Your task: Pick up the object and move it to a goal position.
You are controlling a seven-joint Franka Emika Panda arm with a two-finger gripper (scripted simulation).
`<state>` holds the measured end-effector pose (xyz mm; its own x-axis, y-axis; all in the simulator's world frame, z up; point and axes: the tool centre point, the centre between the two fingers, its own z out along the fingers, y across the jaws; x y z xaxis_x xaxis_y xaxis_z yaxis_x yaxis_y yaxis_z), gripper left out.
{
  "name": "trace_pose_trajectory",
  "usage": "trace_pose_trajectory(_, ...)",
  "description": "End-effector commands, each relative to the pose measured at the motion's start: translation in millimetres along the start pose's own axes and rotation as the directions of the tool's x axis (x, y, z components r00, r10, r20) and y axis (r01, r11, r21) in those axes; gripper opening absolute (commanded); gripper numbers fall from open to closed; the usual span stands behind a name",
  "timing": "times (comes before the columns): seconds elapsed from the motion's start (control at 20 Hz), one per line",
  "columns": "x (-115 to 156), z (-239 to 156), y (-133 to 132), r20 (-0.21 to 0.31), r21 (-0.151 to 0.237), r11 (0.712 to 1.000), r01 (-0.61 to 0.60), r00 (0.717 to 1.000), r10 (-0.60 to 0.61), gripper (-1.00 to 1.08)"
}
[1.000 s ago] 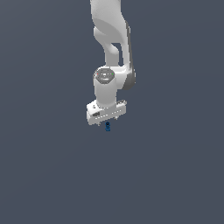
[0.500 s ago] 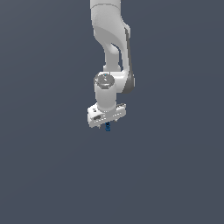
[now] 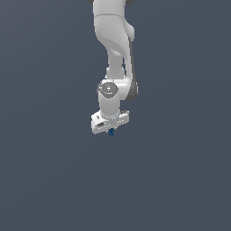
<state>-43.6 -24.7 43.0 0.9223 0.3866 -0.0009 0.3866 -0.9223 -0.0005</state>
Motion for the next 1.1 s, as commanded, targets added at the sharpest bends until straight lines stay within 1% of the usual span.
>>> trace_pose_trajectory(0.0,0.4,0.3,0.2,-0.001,0.0,1.0,0.0,1.0,0.0,-1.0)
trace_pose_trajectory(0.6,2.3,-4.5,-1.2,-0.001,0.0,1.0,0.0,1.0,0.0,-1.0)
trace_pose_trajectory(0.8,7.8,-18.3,-5.3,-0.001,0.0,1.0,0.0,1.0,0.0,-1.0)
trace_pose_trajectory(1.05,19.4,-47.7,-14.0,-0.001,0.0,1.0,0.0,1.0,0.0,-1.0)
